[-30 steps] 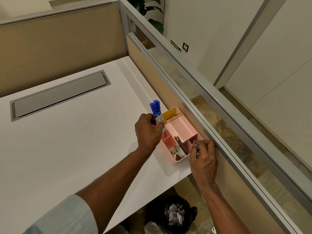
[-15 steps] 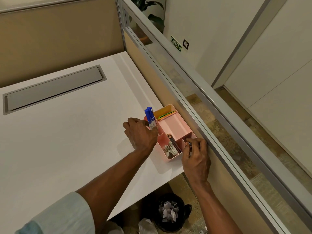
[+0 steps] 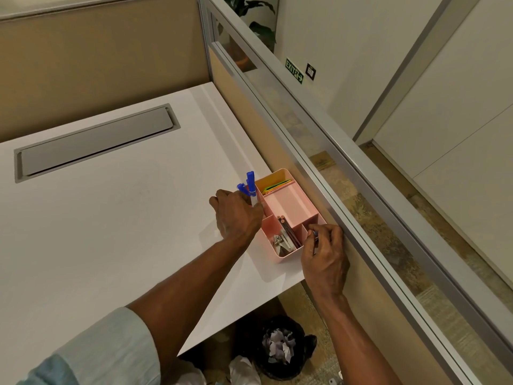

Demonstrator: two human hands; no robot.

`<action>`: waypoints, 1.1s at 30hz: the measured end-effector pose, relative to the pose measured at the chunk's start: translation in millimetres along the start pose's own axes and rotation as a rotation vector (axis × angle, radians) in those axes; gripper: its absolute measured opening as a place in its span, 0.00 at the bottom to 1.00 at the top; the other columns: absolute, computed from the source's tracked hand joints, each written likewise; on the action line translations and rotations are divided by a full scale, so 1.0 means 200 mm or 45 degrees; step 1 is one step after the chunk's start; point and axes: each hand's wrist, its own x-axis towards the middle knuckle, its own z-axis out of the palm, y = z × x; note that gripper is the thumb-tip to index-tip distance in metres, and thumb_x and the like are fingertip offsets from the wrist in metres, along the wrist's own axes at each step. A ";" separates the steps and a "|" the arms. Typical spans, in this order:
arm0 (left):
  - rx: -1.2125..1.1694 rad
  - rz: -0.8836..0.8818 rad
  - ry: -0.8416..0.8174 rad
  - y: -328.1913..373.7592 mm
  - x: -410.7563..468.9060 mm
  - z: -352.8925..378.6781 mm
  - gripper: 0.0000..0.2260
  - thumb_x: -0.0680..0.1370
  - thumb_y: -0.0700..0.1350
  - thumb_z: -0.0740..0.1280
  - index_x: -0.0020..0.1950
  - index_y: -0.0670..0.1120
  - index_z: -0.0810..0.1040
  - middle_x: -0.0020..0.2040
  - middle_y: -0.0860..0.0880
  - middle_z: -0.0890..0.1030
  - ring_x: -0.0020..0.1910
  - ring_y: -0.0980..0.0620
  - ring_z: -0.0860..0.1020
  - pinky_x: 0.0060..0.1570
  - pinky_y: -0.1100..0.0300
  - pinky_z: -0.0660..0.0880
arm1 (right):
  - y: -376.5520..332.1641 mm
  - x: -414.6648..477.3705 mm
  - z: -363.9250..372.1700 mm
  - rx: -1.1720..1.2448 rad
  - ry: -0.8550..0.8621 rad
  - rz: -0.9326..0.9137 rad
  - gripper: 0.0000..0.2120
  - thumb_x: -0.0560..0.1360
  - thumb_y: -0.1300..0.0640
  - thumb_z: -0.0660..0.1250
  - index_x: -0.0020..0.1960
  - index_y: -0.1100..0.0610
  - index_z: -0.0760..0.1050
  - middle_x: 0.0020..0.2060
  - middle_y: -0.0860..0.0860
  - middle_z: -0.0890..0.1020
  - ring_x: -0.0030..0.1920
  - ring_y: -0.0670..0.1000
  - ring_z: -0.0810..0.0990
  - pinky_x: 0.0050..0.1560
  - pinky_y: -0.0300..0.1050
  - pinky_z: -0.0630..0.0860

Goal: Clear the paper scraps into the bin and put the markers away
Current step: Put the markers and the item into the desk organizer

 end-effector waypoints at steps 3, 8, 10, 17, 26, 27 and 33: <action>-0.060 0.010 0.033 -0.01 0.01 -0.01 0.17 0.75 0.55 0.77 0.57 0.46 0.82 0.63 0.46 0.76 0.66 0.47 0.73 0.53 0.54 0.74 | 0.00 0.00 0.00 0.013 -0.002 0.007 0.09 0.82 0.59 0.69 0.61 0.59 0.81 0.55 0.58 0.80 0.49 0.54 0.82 0.43 0.50 0.87; -0.064 -0.004 0.102 -0.01 0.04 -0.03 0.14 0.76 0.56 0.75 0.53 0.46 0.84 0.57 0.47 0.79 0.61 0.48 0.75 0.50 0.49 0.79 | 0.00 0.00 0.00 0.013 -0.002 -0.007 0.09 0.82 0.59 0.68 0.61 0.59 0.81 0.56 0.58 0.79 0.50 0.54 0.81 0.43 0.48 0.86; -0.071 -0.025 0.103 -0.01 0.05 -0.03 0.15 0.76 0.57 0.75 0.51 0.46 0.84 0.54 0.47 0.82 0.58 0.48 0.78 0.50 0.47 0.82 | 0.00 0.00 0.00 0.005 -0.012 0.008 0.09 0.82 0.58 0.68 0.61 0.59 0.81 0.56 0.58 0.79 0.51 0.54 0.82 0.44 0.48 0.86; -0.148 -0.045 0.119 0.02 0.11 -0.05 0.20 0.72 0.66 0.75 0.40 0.51 0.76 0.40 0.50 0.82 0.43 0.48 0.83 0.40 0.54 0.77 | -0.01 0.00 0.00 -0.009 0.012 -0.014 0.08 0.82 0.60 0.69 0.60 0.59 0.81 0.54 0.57 0.80 0.49 0.45 0.74 0.43 0.39 0.78; -0.175 -0.116 0.077 -0.03 0.14 -0.05 0.20 0.73 0.64 0.76 0.43 0.48 0.80 0.38 0.49 0.83 0.37 0.50 0.81 0.40 0.56 0.76 | -0.01 0.01 0.01 -0.009 -0.003 -0.002 0.09 0.82 0.59 0.68 0.61 0.61 0.81 0.55 0.59 0.80 0.49 0.55 0.82 0.43 0.48 0.85; -0.171 -0.129 0.071 -0.03 0.14 -0.06 0.21 0.72 0.65 0.76 0.43 0.47 0.81 0.37 0.49 0.83 0.35 0.50 0.80 0.40 0.56 0.76 | -0.02 0.01 0.01 -0.010 -0.006 0.001 0.09 0.82 0.60 0.68 0.61 0.61 0.81 0.55 0.59 0.79 0.49 0.55 0.82 0.43 0.48 0.85; -0.096 -0.134 -0.027 -0.05 0.11 -0.11 0.26 0.69 0.70 0.75 0.42 0.46 0.81 0.38 0.48 0.83 0.38 0.49 0.81 0.43 0.53 0.79 | -0.03 0.01 -0.01 -0.012 -0.024 0.014 0.10 0.82 0.59 0.68 0.61 0.60 0.81 0.55 0.59 0.79 0.50 0.56 0.83 0.43 0.52 0.87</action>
